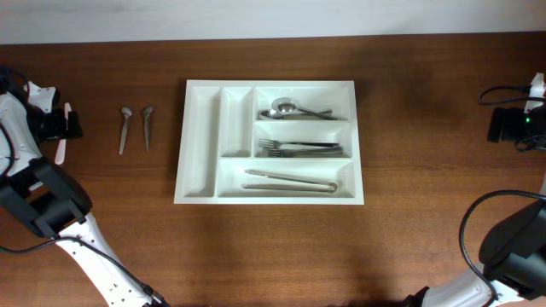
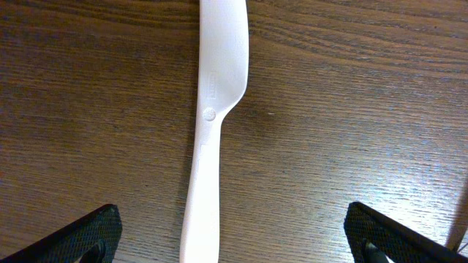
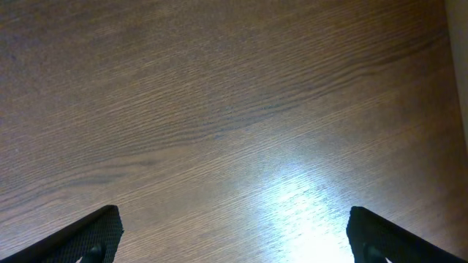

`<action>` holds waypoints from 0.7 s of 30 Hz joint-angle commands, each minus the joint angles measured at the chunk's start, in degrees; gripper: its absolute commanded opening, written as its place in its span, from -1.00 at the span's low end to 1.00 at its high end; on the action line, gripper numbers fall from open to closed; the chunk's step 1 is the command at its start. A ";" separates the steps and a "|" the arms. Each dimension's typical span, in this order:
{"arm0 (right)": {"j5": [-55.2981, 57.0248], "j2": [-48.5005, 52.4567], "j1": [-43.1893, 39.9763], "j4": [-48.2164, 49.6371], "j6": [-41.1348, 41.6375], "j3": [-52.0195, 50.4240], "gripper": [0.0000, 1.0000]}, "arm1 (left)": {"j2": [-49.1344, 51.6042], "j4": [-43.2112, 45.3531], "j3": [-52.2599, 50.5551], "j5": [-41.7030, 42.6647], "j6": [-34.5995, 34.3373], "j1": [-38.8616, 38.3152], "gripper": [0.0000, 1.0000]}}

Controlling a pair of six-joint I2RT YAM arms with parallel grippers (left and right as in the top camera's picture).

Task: Pack container
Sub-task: 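Align the left gripper over the white plastic knife and lower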

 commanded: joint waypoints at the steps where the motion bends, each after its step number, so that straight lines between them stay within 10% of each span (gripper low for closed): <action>1: 0.31 -0.09 0.09 0.00 0.33 -0.11 0.97 | 1.38 0.26 0.37 0.35 1.97 0.20 0.99; 21: 0.31 -0.09 0.09 0.00 0.33 -0.11 0.97 | 2.34 -0.31 -0.04 -3.26 2.12 0.26 0.99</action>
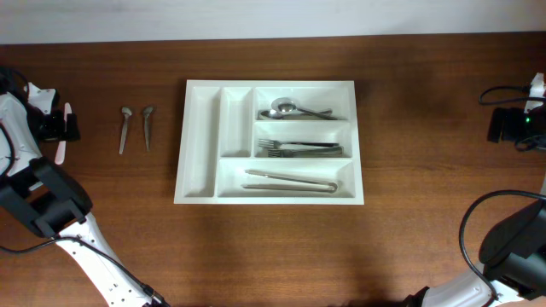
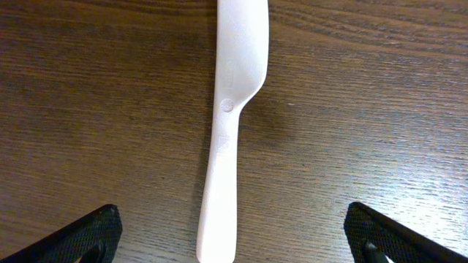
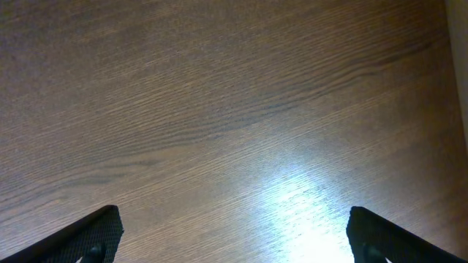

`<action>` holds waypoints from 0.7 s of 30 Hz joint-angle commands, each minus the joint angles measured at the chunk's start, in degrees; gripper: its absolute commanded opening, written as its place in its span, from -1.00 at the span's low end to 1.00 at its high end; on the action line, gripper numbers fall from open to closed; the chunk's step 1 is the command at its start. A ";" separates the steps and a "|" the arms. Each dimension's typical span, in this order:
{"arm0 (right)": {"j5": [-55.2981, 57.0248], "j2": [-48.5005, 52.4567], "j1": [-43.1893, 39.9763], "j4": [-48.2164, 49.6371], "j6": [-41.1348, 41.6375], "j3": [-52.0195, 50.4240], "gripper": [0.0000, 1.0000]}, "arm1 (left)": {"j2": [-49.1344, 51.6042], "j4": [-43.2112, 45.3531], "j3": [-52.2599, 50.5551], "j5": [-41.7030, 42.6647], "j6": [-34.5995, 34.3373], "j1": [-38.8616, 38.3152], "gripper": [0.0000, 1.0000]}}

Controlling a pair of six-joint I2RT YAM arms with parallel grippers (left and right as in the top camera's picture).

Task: Pack container
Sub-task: 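Align the left gripper over the white plastic knife and lower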

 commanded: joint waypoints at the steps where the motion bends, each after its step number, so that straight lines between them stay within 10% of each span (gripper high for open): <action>1: 0.31 -0.09 0.09 0.00 0.33 -0.11 0.97 | 1.95 -0.35 -0.04 -0.42 0.94 0.26 0.99; 21: 0.31 -0.09 0.09 0.00 0.31 -0.11 0.97 | 4.24 -0.28 -0.04 -2.29 0.92 0.22 0.98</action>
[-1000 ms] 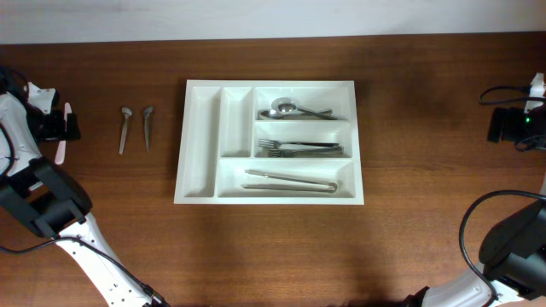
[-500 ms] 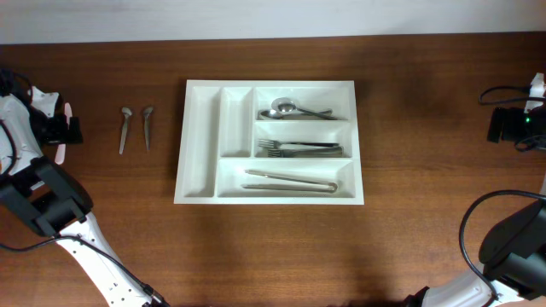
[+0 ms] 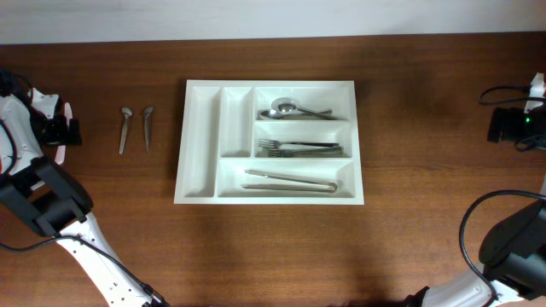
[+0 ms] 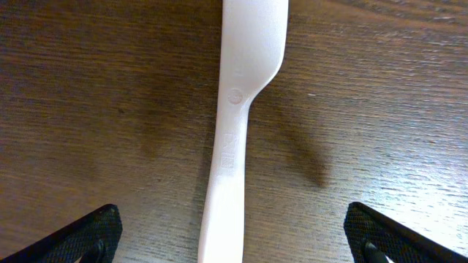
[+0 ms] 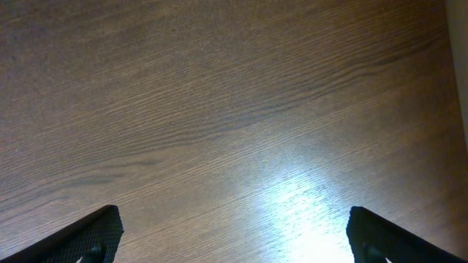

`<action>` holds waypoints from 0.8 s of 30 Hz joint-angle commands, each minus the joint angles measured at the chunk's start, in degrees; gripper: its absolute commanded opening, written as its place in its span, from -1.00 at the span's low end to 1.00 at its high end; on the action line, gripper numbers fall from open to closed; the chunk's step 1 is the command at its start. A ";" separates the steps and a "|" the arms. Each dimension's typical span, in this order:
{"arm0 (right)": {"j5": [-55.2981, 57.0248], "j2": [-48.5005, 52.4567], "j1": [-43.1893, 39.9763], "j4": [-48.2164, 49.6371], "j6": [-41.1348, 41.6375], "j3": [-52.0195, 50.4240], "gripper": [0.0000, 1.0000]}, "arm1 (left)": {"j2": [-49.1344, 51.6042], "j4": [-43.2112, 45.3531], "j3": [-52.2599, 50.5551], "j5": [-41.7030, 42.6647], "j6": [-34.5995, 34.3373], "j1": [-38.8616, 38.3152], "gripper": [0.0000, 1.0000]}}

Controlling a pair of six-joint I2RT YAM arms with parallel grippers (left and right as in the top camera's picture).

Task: Pack container
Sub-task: 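Align the left gripper over the white plastic knife and lower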

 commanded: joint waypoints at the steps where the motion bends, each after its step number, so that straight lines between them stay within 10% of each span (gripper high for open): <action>1: 0.31 -0.09 0.09 0.00 0.28 -0.09 0.97 | 2.97 0.02 -0.04 -0.33 0.92 0.20 0.98; 24: 0.31 -0.09 0.09 0.00 0.28 -0.11 0.97 | 3.93 4.09 -0.04 2.10 1.57 0.20 0.99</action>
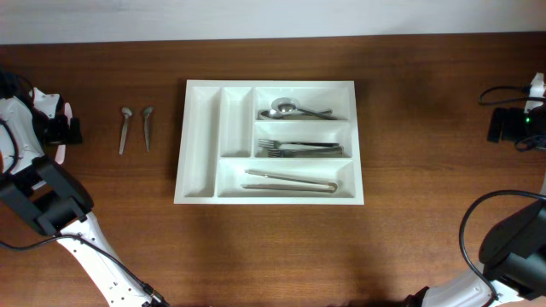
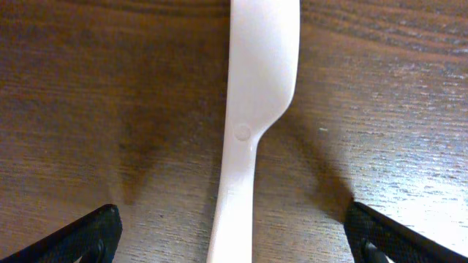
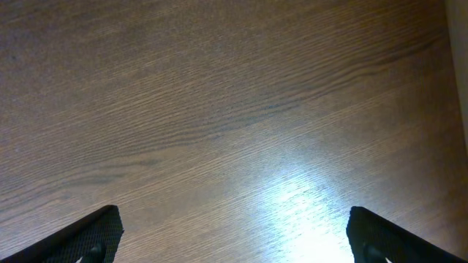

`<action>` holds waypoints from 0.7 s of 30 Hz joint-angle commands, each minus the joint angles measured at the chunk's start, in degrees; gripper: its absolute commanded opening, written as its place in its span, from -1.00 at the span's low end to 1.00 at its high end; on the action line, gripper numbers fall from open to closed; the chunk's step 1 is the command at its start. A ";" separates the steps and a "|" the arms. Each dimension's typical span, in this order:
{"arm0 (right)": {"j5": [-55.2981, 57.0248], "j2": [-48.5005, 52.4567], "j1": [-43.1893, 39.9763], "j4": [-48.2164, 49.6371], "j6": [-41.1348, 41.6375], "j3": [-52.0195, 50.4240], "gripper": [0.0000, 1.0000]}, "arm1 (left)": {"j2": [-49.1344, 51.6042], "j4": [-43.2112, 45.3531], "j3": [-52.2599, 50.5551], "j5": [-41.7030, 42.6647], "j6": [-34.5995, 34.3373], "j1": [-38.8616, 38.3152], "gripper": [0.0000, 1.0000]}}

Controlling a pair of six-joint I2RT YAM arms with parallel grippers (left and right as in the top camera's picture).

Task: Pack container
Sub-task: 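Align the left gripper over the white plastic knife and lower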

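Note:
A white plastic knife (image 2: 252, 109) lies flat on the wooden table at the far left, its ends showing past the arm in the overhead view (image 1: 60, 154). My left gripper (image 2: 234, 241) is open low over it, one finger on each side of the handle, not touching it. The white cutlery tray (image 1: 183, 145) sits mid-table with spoons (image 1: 294, 109), forks (image 1: 300, 148) and tongs (image 1: 290, 181) in its right compartments. My right gripper (image 3: 234, 237) is open over bare wood at the far right (image 1: 510, 126).
Two small metal spoons (image 1: 125, 129) (image 1: 148, 126) lie side by side between the knife and the tray. The tray's two long left compartments (image 1: 200, 141) hold nothing. A black cable runs by the right arm (image 1: 499, 92).
The knife fills more of the left wrist view and finger shadows now fall on the wood, so my left gripper has come lower over it. The right arm has not moved.
My left gripper stood open above the white knife throughout. At each moment the knife appeared larger and a little further right in the wrist view, and now the gripper is close over it. The right gripper stayed open and still over bare wood.

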 commanded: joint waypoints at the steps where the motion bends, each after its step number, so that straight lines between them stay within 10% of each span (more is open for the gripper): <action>1: 0.31 -0.09 0.09 0.00 0.26 -0.11 0.97 | 2.56 0.92 -0.11 2.38 1.14 0.15 0.99; 21: 0.31 -0.09 0.09 0.00 0.26 -0.09 0.97 | 2.62 3.15 -0.11 5.66 1.14 0.04 0.99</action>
